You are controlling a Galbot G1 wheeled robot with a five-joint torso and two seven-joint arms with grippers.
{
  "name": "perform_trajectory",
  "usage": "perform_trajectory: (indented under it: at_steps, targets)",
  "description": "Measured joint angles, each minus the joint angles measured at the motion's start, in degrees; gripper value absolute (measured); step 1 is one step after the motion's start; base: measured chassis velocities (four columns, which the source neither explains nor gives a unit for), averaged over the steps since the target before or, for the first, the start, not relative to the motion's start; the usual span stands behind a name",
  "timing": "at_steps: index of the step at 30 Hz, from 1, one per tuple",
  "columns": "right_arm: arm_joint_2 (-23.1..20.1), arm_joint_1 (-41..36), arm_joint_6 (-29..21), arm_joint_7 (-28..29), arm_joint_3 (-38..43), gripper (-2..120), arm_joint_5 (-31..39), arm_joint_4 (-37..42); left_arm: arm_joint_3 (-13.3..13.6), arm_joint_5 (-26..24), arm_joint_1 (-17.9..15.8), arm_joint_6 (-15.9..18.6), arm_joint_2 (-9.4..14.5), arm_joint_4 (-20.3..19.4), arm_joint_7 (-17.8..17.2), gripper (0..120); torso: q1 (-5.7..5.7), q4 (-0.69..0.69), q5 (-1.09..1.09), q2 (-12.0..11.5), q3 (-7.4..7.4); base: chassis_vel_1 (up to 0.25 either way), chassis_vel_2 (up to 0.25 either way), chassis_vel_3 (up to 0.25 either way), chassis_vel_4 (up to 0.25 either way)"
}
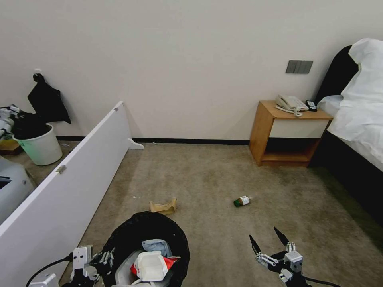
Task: Pick up the trash bin, then pick up the garbage from the floor and place it into the trash bin.
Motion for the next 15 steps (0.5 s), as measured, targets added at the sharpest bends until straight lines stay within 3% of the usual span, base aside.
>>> perform_trajectory:
  at_steps: [15]
  targets:
    - [0.0, 0.0, 0.2, -0.1, 0.0, 100, 0.0, -0.1, 0.2, 0.1, -0.1, 0.0, 0.0, -0.1, 0.0, 5, 0.0, 0.0, -0.01, 0.0, 0.0, 0.116, 0.12, -0.118, -0.115]
